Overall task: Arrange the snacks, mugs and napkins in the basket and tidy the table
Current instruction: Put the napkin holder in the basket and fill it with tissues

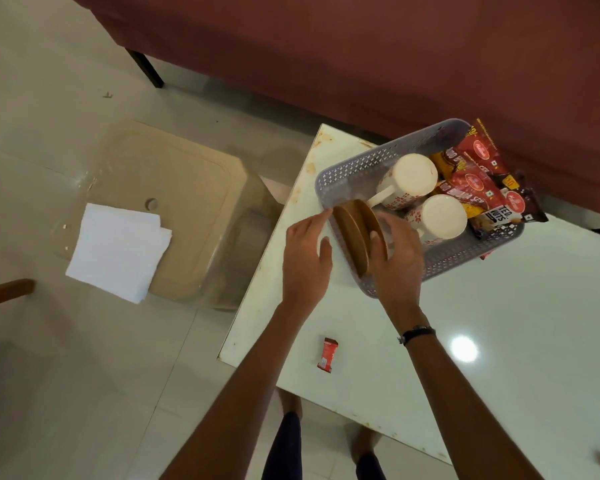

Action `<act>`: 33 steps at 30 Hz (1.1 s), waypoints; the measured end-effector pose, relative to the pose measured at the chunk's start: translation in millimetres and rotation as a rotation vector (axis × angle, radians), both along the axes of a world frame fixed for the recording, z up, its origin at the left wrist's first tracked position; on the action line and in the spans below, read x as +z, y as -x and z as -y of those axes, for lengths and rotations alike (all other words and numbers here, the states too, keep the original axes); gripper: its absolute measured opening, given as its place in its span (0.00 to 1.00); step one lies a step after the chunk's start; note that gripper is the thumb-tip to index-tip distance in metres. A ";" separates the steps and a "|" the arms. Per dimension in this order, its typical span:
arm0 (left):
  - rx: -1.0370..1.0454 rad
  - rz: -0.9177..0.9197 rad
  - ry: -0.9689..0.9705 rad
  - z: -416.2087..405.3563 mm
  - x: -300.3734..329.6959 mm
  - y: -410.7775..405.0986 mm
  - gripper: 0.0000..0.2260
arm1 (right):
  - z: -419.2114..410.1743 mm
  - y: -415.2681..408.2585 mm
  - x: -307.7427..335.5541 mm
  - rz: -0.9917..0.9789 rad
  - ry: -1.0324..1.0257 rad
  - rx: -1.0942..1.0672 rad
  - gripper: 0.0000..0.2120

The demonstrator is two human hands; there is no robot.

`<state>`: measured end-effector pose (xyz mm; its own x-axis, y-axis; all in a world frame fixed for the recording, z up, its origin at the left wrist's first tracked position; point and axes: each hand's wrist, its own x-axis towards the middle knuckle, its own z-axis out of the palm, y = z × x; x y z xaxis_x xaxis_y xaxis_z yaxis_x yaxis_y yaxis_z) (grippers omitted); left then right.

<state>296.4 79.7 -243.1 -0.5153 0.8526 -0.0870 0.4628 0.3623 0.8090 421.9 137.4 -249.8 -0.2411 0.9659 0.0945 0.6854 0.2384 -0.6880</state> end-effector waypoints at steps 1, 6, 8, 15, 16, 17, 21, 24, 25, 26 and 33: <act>0.026 0.007 -0.022 6.8 2.0 9.2 0.17 | 1.8 11.3 3.2 -0.007 -0.023 0.047 0.13; 0.345 0.003 -0.086 54.3 2.2 65.4 0.16 | 22.4 91.8 7.1 -0.049 0.012 0.275 0.12; 0.508 0.045 -0.097 75.8 -2.2 92.2 0.17 | 34.2 129.6 7.3 -0.078 0.091 0.382 0.12; 1.018 -0.059 -0.014 135.2 -21.2 178.9 0.18 | 75.7 256.3 -4.7 -0.008 0.261 0.657 0.17; 1.118 -0.007 0.042 139.5 -23.1 188.7 0.21 | 79.7 269.9 -7.6 0.011 0.296 0.674 0.18; 1.213 0.073 0.096 142.8 -24.0 197.5 0.23 | 82.9 281.6 -11.1 0.029 0.332 0.685 0.19; 1.419 0.513 0.155 150.4 -26.6 221.6 0.32 | 90.4 315.4 -27.7 0.138 0.399 0.717 0.28; 1.410 0.798 0.025 156.0 -31.7 226.8 0.33 | 91.2 327.8 -37.8 0.231 0.362 0.725 0.33; 1.397 0.852 0.007 157.6 -33.6 227.8 0.31 | 91.6 330.2 -41.0 0.241 0.357 0.718 0.33; 1.380 0.872 0.013 158.9 -35.1 228.7 0.28 | 92.4 331.7 -43.3 0.232 0.373 0.706 0.32; 1.208 0.748 -0.019 161.8 -21.7 227.4 0.15 | 97.6 306.2 -47.8 0.090 0.508 0.614 0.11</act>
<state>69.0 -82.0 -264.8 -0.7541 -0.0676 -0.6532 -0.6511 0.2069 0.7303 115.6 39.8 -297.6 -0.7295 0.5778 -0.3660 0.5914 0.2639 -0.7620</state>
